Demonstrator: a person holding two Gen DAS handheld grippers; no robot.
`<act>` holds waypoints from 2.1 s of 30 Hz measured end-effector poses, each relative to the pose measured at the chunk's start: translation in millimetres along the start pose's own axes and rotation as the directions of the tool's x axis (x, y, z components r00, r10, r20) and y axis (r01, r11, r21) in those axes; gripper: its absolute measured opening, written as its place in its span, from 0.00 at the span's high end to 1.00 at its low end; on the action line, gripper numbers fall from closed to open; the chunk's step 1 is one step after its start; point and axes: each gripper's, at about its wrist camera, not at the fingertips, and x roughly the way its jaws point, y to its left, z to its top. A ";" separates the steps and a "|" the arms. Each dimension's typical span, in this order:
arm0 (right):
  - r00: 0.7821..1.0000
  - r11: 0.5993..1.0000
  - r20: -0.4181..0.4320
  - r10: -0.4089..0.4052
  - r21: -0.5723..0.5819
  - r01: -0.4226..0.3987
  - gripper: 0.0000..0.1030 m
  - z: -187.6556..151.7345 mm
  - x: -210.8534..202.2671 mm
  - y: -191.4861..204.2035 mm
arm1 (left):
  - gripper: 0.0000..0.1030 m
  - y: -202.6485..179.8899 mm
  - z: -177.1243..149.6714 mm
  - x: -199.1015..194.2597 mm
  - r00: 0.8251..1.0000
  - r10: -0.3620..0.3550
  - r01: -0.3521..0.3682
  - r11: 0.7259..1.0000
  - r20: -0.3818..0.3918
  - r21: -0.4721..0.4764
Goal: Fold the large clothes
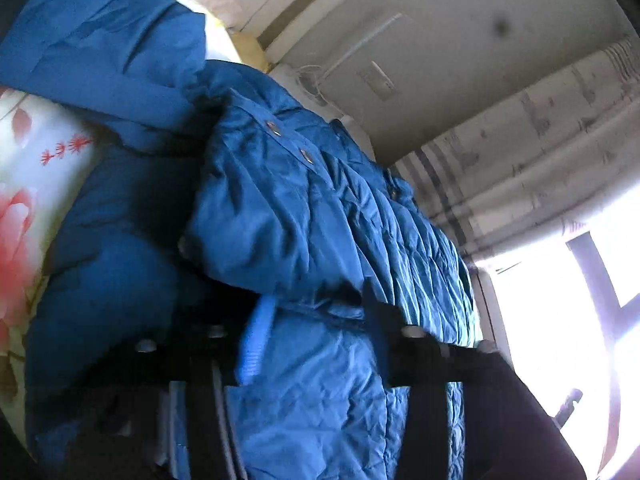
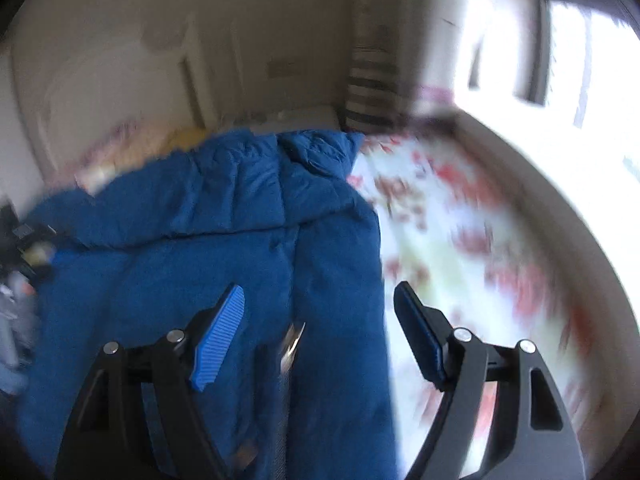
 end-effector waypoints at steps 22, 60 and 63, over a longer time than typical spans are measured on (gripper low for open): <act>0.998 0.996 -0.013 -0.069 -0.053 0.069 0.84 55.8 94.0 -13.6 | 0.75 8.2 -6.9 -16.4 1.000 -0.016 0.017 0.991 -0.006 0.131; 0.955 0.957 -0.067 0.291 0.023 -0.290 0.60 117.5 111.5 -19.6 | 0.34 -54.4 -0.3 56.0 0.879 0.467 -0.438 0.707 0.098 0.556; 0.952 0.955 -0.087 0.292 -0.021 -0.295 0.60 144.2 143.7 -2.1 | 0.32 -54.3 2.2 58.7 0.880 0.464 -0.435 0.710 0.096 0.553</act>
